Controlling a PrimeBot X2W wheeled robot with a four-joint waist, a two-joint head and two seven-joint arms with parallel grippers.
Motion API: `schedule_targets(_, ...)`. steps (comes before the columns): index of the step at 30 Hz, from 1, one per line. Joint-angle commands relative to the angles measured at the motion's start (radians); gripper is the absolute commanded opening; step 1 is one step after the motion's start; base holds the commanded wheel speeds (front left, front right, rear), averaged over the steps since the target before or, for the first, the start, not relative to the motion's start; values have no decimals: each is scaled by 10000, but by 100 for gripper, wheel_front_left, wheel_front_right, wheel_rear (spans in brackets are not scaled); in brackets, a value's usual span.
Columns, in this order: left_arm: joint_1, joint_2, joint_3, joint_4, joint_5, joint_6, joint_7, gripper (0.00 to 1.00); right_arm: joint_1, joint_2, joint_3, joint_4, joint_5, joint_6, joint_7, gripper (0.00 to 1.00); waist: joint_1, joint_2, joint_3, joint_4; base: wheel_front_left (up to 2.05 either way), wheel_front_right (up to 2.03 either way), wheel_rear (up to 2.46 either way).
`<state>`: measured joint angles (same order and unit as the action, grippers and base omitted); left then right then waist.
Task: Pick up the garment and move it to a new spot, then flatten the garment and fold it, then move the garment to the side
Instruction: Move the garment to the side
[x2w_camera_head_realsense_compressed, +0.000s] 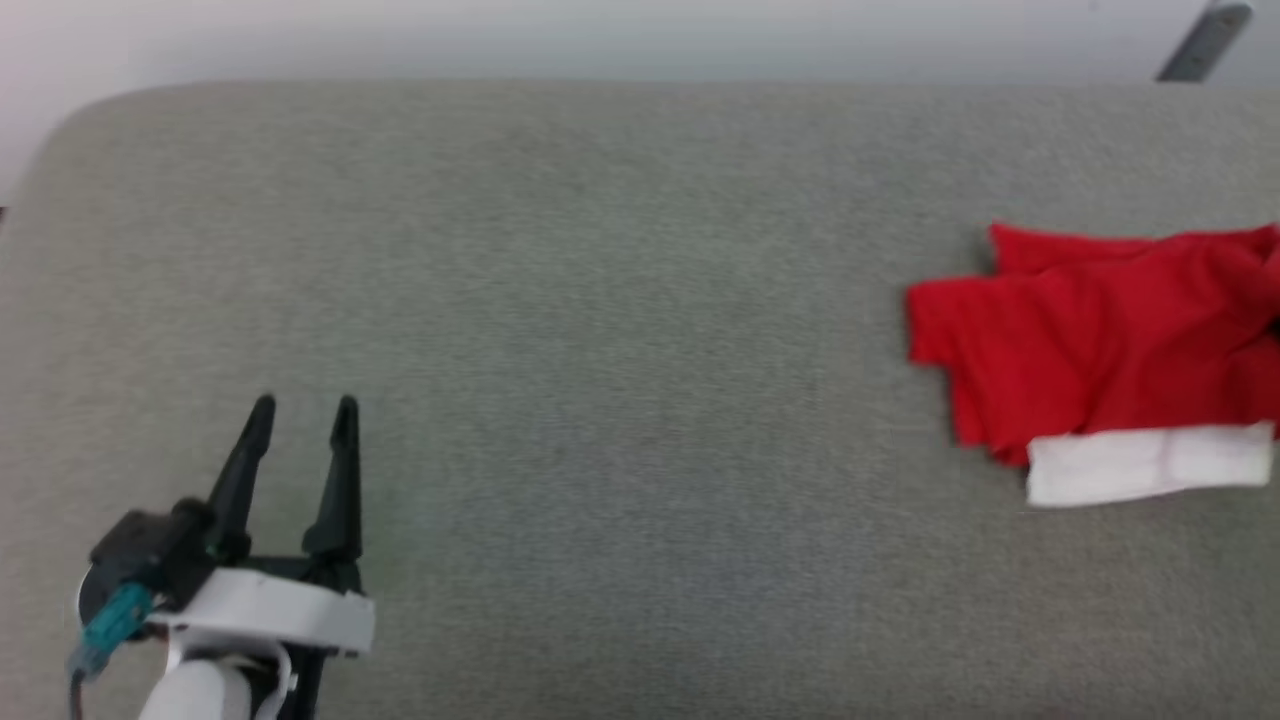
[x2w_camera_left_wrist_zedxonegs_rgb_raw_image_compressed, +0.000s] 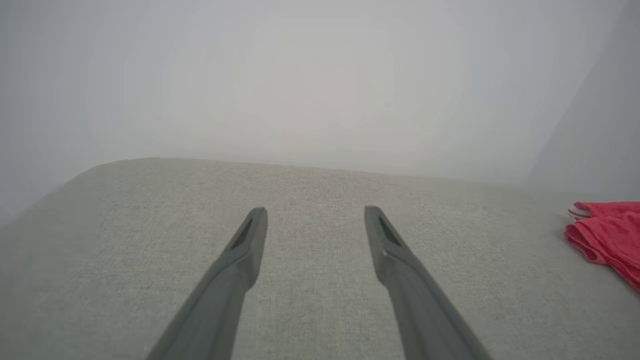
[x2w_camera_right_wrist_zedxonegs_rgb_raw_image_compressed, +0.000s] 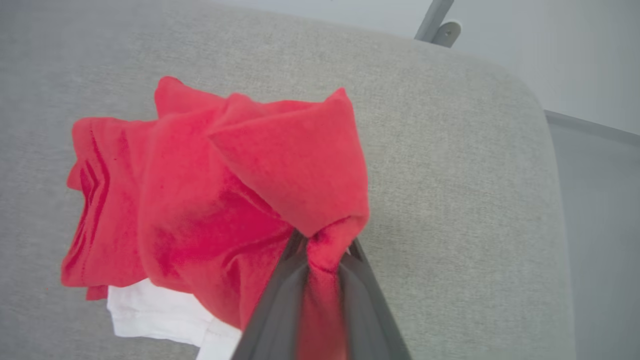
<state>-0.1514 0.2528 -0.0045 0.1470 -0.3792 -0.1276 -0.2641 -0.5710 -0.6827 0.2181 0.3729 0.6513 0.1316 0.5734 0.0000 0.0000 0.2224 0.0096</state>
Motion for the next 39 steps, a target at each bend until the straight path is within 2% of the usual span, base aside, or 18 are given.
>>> schedule_targets(1,-251,69,-85,-11,74,-40,4,100,-201,-165,61,89,-153,-21,-139,0,0,0,491,-569,0,0,0)
schedule_targets(12,-1568,586,-942,164,-112,-40,4,100,-1445,-1235,664,858,-978,-21,-1424,0,0,0,1378,-1523,0,0,0)
schedule_targets(17,-2037,753,-1306,216,-91,-39,4,100,-2027,-1503,908,1340,-1464,-21,-1994,0,0,0,1785,-1863,0,0,0)
schedule_targets(24,-2578,1005,-1716,321,-174,-39,4,100,-2708,-1629,1115,2159,-2077,-21,-2679,0,0,0,2370,-2310,0,0,0)
schedule_targets(30,-3037,1171,-2098,416,-188,-39,4,100,-3190,-1743,1175,3143,-2842,-21,-3539,0,0,0,2819,-2412,0,0,0)
schedule_targets(34,-3264,1281,-2256,441,-249,-39,4,100,-3488,-1616,1121,3808,-3478,-21,-4068,0,0,0,3092,-2385,0,0,0)
schedule_targets(39,-3427,1443,-2374,531,-291,-39,6,100,-3847,-1160,969,4668,-4100,-21,-4559,0,0,0,3389,-2365,0,0,0)
